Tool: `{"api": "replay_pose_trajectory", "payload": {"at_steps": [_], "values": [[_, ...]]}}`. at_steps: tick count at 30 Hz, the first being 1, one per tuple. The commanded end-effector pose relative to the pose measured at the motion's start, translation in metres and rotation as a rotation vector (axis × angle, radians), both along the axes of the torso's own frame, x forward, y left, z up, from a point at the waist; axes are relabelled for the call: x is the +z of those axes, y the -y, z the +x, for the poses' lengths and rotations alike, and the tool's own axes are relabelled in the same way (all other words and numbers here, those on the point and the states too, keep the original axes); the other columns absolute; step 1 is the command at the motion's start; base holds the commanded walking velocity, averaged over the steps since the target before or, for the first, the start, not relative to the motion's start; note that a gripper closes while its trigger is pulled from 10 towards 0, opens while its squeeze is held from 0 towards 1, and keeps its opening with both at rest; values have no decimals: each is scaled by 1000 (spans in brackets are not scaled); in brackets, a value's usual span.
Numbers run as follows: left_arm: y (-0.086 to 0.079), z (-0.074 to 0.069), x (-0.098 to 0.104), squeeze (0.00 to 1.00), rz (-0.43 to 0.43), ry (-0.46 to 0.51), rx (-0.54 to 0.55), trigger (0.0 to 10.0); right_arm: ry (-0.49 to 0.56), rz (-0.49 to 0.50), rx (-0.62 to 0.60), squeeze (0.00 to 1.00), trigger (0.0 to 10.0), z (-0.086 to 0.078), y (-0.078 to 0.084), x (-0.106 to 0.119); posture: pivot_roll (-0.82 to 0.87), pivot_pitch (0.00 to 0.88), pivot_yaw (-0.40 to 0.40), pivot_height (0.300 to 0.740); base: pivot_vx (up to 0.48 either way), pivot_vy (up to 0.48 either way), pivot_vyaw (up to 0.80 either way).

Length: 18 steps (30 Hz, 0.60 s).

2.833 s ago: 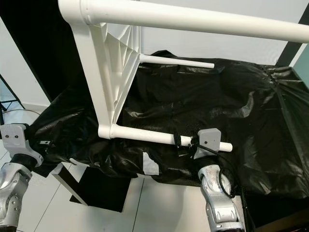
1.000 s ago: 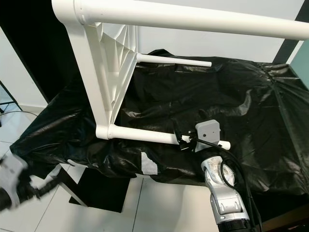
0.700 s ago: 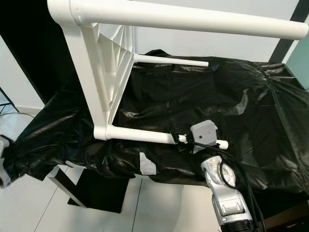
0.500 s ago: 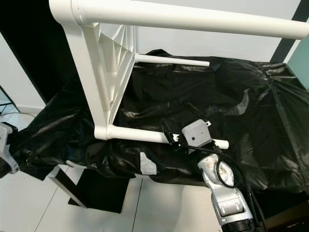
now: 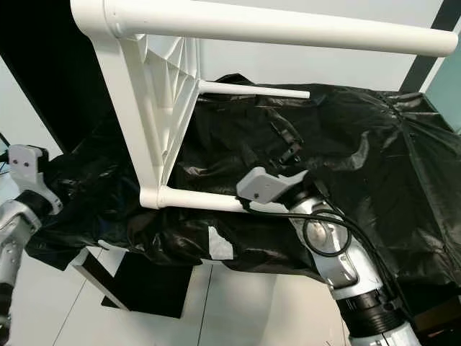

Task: Building children table

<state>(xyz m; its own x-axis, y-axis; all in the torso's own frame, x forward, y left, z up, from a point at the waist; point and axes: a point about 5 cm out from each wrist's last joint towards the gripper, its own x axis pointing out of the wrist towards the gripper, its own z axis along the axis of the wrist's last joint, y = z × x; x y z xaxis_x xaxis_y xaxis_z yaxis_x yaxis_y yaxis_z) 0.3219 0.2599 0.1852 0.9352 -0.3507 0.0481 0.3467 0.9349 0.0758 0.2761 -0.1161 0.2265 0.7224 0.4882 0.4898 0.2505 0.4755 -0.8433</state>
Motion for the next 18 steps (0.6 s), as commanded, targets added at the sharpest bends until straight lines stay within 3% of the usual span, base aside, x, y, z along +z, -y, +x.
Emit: {"api": "replay_pose_trajectory", "payload": {"at_steps": [1,10,15,18], "values": [[1,4,-4,0,12,-6,41,10000,56,-18,3,0,10000,-2,-4,7,6,0,-13,740,0,0,0],[14,26,-4,0,-10,3,24,10000,258,-2,-62,0,10000,-3,-10,43,-21,0,-10,740,0,0,0],[16,30,-5,0,-6,4,25,10000,322,13,-82,0,10000,-6,-9,52,-32,0,-5,740,0,0,0],[19,33,-8,0,-17,-1,24,10000,421,28,-113,0,10000,-11,-6,61,-37,0,-4,740,0,0,0]]}}
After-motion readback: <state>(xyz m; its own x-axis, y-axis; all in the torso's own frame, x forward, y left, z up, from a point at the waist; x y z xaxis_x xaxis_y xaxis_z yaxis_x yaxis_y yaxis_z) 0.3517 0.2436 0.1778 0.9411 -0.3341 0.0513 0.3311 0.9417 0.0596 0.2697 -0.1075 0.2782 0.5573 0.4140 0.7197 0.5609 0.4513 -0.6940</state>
